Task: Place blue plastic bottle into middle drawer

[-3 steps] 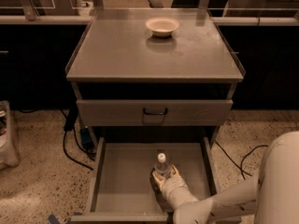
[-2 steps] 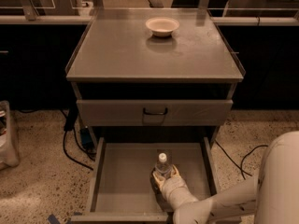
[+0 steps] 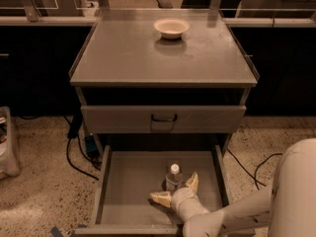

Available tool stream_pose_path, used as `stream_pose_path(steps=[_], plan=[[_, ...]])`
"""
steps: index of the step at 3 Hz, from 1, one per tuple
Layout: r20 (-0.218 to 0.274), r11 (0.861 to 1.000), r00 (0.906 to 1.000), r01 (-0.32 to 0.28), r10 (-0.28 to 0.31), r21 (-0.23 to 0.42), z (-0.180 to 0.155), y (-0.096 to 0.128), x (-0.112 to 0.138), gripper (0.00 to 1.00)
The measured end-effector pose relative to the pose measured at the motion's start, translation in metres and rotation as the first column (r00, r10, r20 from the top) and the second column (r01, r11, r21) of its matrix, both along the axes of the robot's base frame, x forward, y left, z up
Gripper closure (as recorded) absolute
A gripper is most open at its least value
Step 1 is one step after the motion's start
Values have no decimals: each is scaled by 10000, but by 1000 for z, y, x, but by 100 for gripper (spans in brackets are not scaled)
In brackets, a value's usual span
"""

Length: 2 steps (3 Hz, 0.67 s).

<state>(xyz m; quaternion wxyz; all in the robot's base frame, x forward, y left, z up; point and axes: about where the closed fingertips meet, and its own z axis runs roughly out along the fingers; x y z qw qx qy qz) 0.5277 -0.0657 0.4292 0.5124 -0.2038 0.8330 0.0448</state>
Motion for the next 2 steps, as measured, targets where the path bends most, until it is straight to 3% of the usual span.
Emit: stream_pose_path(steps=[1, 2], plan=[[-68, 10000, 10000, -44, 44, 41, 1, 0, 1, 0], [-149, 9982, 9988, -461, 456, -385, 16, 10, -10, 0]])
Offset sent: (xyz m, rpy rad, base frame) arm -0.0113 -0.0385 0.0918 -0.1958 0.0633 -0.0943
